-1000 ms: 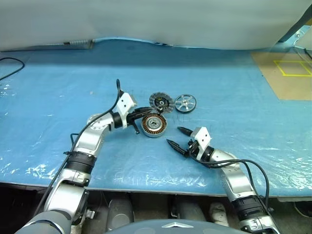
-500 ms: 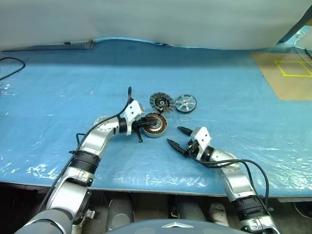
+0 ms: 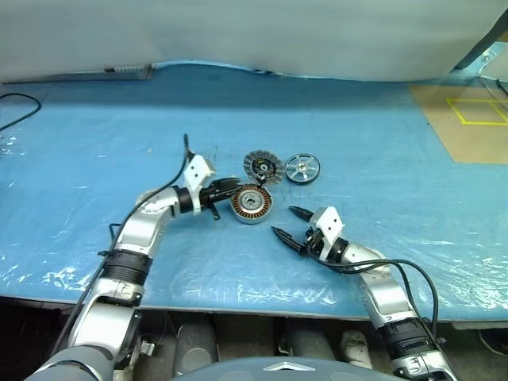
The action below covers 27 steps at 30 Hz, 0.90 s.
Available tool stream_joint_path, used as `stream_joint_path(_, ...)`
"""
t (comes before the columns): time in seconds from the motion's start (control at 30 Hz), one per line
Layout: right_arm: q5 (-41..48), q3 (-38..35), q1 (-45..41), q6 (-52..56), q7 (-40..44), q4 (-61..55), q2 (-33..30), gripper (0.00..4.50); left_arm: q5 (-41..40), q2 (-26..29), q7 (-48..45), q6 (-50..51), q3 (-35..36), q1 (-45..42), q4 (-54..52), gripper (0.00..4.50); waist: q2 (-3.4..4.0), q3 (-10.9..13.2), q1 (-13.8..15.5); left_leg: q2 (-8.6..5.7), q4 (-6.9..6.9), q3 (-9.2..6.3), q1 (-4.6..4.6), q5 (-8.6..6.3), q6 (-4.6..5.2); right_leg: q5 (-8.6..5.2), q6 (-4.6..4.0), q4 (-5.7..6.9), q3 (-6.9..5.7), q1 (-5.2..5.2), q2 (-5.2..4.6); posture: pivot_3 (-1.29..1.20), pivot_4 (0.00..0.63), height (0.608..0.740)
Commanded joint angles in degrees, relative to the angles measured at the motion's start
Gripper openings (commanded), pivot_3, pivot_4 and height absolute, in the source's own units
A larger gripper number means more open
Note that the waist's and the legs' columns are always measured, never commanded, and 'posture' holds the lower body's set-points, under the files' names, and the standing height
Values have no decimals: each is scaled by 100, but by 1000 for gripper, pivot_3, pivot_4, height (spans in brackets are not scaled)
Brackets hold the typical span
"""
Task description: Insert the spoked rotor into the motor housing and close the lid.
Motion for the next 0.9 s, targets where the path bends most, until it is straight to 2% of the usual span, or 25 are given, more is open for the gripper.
stream_joint_path(0.03,8,26,40,86,-8,-60,-34,3844,80,86,287,-221,170,34,-92,2284,0,0,2,0,0,0,1,0,0,0,0,-1,0,1,0,0,150,740)
stream_joint_path(0.4,-16,35,-11,108,22,-16,-79,3844,782,-53,1243,-1261,116,-423,1606,2284,-1,0,3,0,0,-2,0,0,0,2,3,-6,-1,4,0,0,150,740)
stream_joint_path(0.8,23,-17,57,83,-29,-85,-95,3844,1037,-183,1220,-1832,21,-688,2921,2284,-1,0,11,-1,0,-4,5,0,-1,4,6,-9,-2,13,-1,0,150,740)
stream_joint_path(0.9,47,-35,95,53,-26,-118,-102,3844,1093,-134,1191,-1878,14,-587,2955,1701,-1,-1,11,-1,0,-4,8,0,0,4,6,-12,-2,19,-1,0,150,740)
